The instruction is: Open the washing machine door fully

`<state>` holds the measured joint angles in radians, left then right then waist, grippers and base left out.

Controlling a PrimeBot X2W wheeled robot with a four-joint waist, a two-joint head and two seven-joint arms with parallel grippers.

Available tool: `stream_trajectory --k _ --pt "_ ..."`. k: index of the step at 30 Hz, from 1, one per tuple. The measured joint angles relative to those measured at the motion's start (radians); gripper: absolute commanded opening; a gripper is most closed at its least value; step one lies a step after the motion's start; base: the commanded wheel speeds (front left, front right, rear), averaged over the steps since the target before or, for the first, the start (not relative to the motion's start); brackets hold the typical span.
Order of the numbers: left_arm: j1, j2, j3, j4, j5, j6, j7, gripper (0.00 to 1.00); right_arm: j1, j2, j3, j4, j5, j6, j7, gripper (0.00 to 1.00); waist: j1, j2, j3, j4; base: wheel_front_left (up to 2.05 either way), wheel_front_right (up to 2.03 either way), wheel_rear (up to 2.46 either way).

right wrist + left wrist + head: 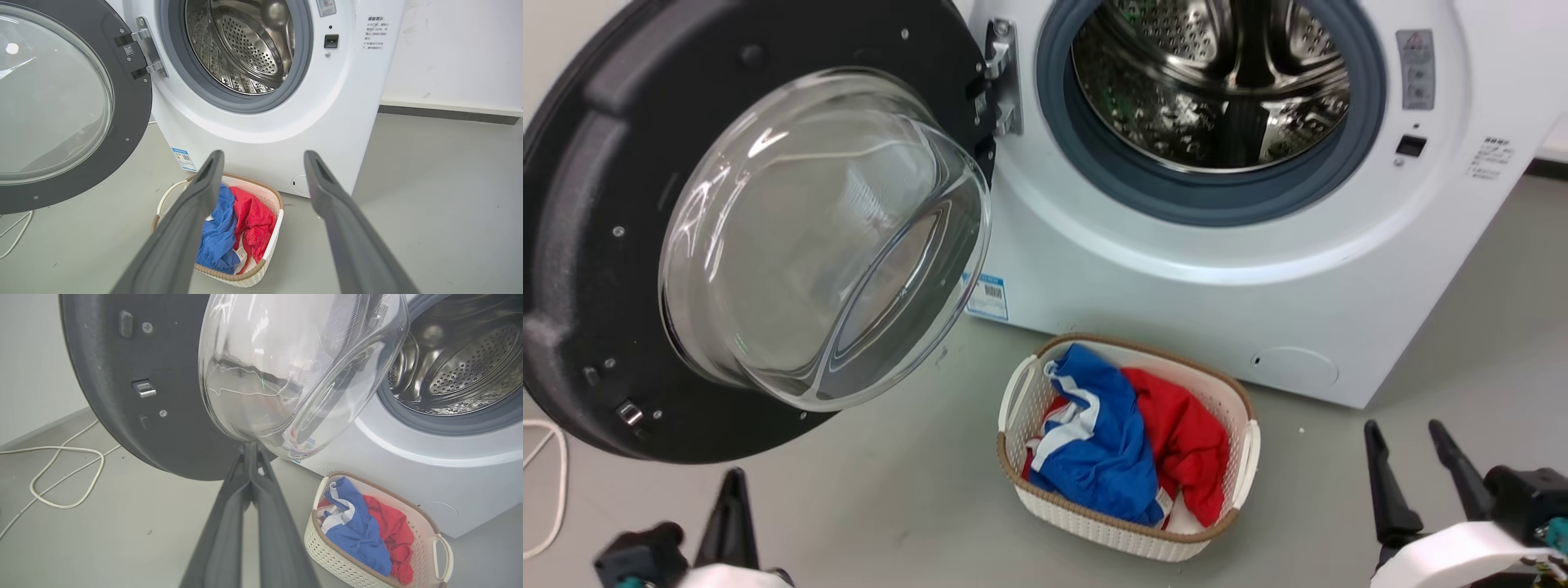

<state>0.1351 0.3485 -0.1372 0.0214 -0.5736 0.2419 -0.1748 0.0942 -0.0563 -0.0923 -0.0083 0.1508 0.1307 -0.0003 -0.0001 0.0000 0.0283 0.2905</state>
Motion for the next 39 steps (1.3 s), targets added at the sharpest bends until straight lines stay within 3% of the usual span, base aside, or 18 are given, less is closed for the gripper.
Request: stream_trajectory --k 11,13,14,15,16,32,39 --pt "0.000 -0.019 -0.086 -0.067 0.076 0.004 -0.023 0.00 0.013 0.004 0.028 0.022 0.006 0.000 -0.016 1.00 -0.0001 0.0000 -0.058 -0.075 0.00 0.00 0.00" --pt "-0.015 -0.018 -0.094 -0.067 0.080 -0.004 -0.025 0.38 0.012 0.004 0.034 0.021 0.006 0.000 -0.016 1.00 -0.0001 0.0000 -0.063 -0.095 0.00 0.00 0.00" --pt "-0.023 -0.017 -0.098 -0.064 0.086 -0.005 -0.025 0.51 0.011 0.004 0.035 0.020 0.005 0.000 -0.016 1.00 -0.0001 0.0000 -0.065 -0.106 0.00 0.00 0.00" --pt "-0.031 -0.015 -0.102 -0.059 0.088 -0.011 -0.025 0.87 0.008 0.004 0.036 0.017 0.003 0.000 -0.017 1.00 -0.0001 0.0000 -0.067 -0.116 0.00 0.00 0.00" --pt "-0.039 -0.014 -0.106 -0.055 0.088 -0.014 -0.025 1.00 0.004 0.004 0.038 0.016 0.003 0.000 -0.016 1.00 -0.0001 0.0000 -0.068 -0.126 0.00 0.00 0.00" --pt "-0.121 -0.011 -0.157 0.043 0.132 -0.031 -0.028 1.00 -0.037 -0.011 0.101 0.001 -0.008 0.000 -0.006 1.00 0.0000 0.0000 -0.068 -0.308 0.00 0.00 0.00" --pt "-0.128 -0.010 -0.155 0.067 0.139 -0.021 -0.040 1.00 -0.037 -0.018 0.101 0.001 -0.003 0.000 -0.004 1.00 0.0000 0.0000 -0.064 -0.350 0.00 0.00 0.00"
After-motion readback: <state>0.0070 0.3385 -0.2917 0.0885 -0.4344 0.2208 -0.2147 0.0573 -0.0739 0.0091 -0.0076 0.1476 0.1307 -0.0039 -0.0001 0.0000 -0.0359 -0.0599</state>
